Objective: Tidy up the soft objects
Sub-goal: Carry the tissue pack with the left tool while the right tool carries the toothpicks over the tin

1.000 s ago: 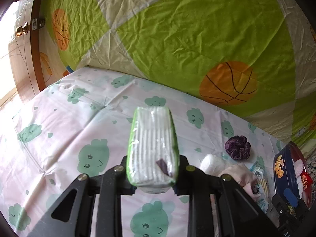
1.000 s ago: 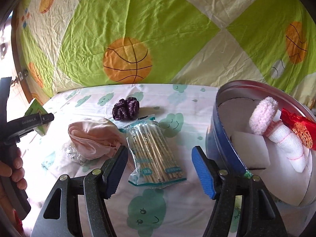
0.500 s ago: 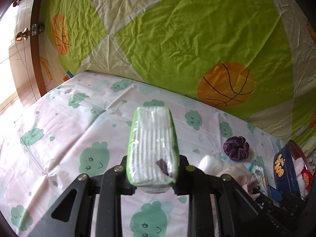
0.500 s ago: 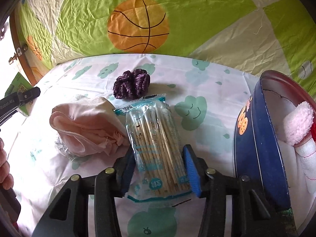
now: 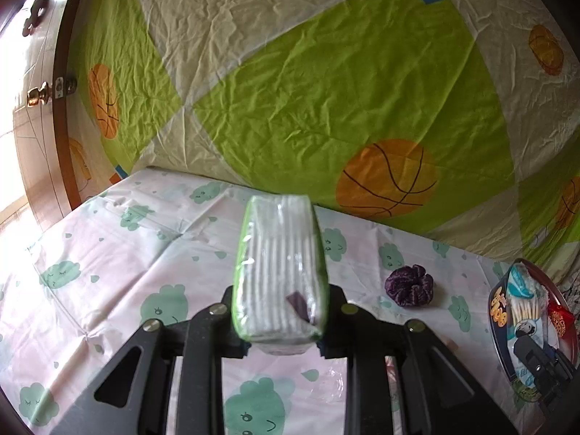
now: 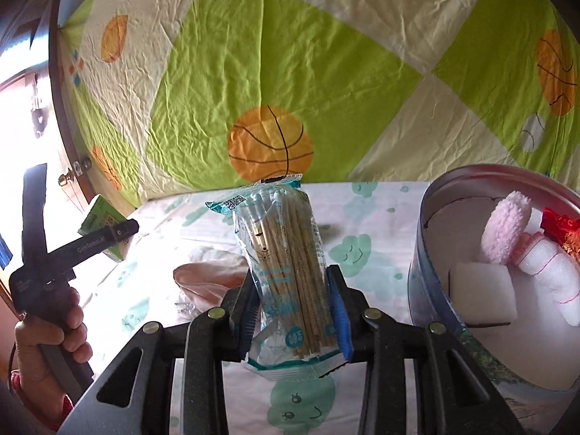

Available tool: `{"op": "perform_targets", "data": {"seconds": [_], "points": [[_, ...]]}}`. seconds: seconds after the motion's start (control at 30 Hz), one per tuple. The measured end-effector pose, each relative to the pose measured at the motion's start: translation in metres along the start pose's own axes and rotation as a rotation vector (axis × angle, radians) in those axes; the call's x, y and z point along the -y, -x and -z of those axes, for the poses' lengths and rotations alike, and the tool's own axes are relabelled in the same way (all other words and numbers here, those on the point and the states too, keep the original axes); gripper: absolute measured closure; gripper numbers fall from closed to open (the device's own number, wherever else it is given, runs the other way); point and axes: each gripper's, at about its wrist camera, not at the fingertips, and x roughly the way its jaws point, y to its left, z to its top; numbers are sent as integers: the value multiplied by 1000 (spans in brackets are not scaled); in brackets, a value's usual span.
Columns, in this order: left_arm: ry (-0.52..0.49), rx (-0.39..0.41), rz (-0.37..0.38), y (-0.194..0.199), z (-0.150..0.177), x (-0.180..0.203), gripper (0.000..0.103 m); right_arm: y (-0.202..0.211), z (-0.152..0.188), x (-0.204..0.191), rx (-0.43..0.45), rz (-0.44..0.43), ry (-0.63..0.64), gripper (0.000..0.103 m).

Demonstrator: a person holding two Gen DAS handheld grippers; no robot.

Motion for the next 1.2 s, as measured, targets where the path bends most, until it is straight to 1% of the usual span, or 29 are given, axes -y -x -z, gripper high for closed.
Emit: {"op": "perform_targets", "data": {"seconds": [0.07,0.17,0.3,0.4,0.57,0.8,1.0,1.2], "points": [[-20,23,31,5,2,9,79,15,1,-6,61,9,21,65],[-40,36,81,11,6,23,79,30,0,-16,140,48,65,65],[-107,47,65,17,16,46,79,44,4,-19,196,90,107,65],[-118,41,73,21,21,55,79,49,6,-17,204,93,114,65],[-78,34,75,27,28,57,79,57,8,-11,214,85,95,65],[-100,22,72,35,39,77,79,68,10,2,221,87,60,65],[-123,24,74,45,47,98,79,76,14,7,221,83,66,65],[-130,8,77,48,55,113,79,84,18,11,227,94,74,65]]}}
